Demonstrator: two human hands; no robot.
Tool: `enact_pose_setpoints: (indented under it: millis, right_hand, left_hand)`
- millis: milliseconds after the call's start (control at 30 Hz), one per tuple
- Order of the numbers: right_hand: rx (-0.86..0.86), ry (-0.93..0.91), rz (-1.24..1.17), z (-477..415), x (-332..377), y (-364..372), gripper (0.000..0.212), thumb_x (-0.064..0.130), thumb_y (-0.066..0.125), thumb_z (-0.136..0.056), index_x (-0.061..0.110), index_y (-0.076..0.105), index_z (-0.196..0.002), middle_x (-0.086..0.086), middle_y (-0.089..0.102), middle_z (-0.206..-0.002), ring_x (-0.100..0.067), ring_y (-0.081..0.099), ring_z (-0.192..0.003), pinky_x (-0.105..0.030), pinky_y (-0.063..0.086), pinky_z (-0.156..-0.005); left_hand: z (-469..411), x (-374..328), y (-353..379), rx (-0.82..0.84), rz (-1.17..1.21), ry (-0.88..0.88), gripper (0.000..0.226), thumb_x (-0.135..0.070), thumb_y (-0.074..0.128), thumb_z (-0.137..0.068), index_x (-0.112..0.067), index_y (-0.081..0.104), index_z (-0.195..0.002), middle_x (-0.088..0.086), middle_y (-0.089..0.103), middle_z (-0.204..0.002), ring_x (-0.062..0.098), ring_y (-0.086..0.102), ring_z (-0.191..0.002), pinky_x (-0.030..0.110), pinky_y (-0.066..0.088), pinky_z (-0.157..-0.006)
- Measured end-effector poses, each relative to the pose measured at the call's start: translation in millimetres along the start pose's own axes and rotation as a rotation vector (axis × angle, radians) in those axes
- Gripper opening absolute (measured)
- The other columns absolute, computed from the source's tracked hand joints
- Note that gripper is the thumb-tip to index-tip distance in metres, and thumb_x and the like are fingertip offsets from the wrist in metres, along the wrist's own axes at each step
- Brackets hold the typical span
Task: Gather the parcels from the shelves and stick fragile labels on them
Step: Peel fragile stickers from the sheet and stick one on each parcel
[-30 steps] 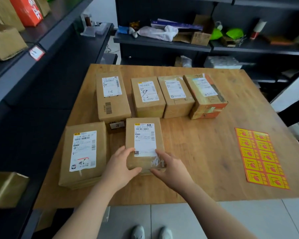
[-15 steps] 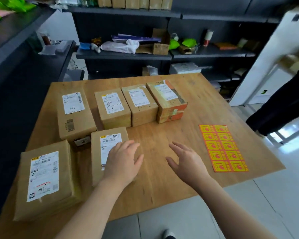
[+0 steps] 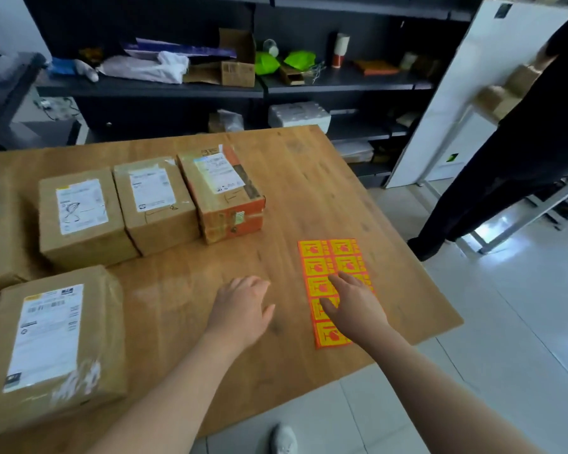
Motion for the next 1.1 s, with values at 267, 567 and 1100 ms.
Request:
enact_pose_setpoints:
  millis: [267, 567, 1100]
  right_hand:
    - [0.213, 0.084, 0.038, -55.9, -55.6, 43.1, 0.075, 0.062, 0.037, -0.090, 0.029, 0.007, -0.150, -0.008, 0.001, -0.159, -0.030, 0.005, -0.145, -0.050, 0.015, -0.114]
    - [0.253, -0.290, 0.001, -61.0, -85.6, 51.5, 0.076, 0.057, 0.051, -0.084, 0.033, 0.018, -0.149, -0.002, 0.003, -0.160, -0.024, -0.001, -0.146, -0.049, 0.003, -0.117]
    - [0.301, -0.668, -0.261, -40.6, -8.7, 63.6, 0.038, 0.018, 0.059, -0.086, 0.016, 0.061, -0.124, 0.001, 0.043, -0.146, -0.012, 0.030, -0.139, -0.040, 0.005, -0.117]
  left_hand:
    - [-62.9, -28.7, 58.0, 0.087, -0.054, -0.072, 0.051, -0.042, 0.048, -0.092, -0.023, 0.042, -0.139, 0.000, 0.045, -0.141, 0.023, 0.041, -0.128, 0.040, 0.032, -0.106]
    - [-81.8, -9.7, 76.2, 0.026, 0.085, -0.234, 0.061, -0.040, 0.058, -0.088, -0.013, 0.041, -0.139, 0.008, 0.041, -0.144, 0.027, 0.036, -0.131, 0.036, 0.029, -0.109]
    - [-0.7, 5.9, 87.9, -0.161, 0.337, -0.594, 0.082, -0.028, 0.087, -0.060, -0.009, 0.049, -0.130, 0.011, 0.047, -0.125, 0.028, 0.047, -0.116, 0.036, 0.037, -0.102]
Point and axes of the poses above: each hand's wrist, its own z-axis away from the middle knuckle, its own y-axis out of the palm, x = y × z, the point moved 1 cm from there along -z, towards the middle knuckle
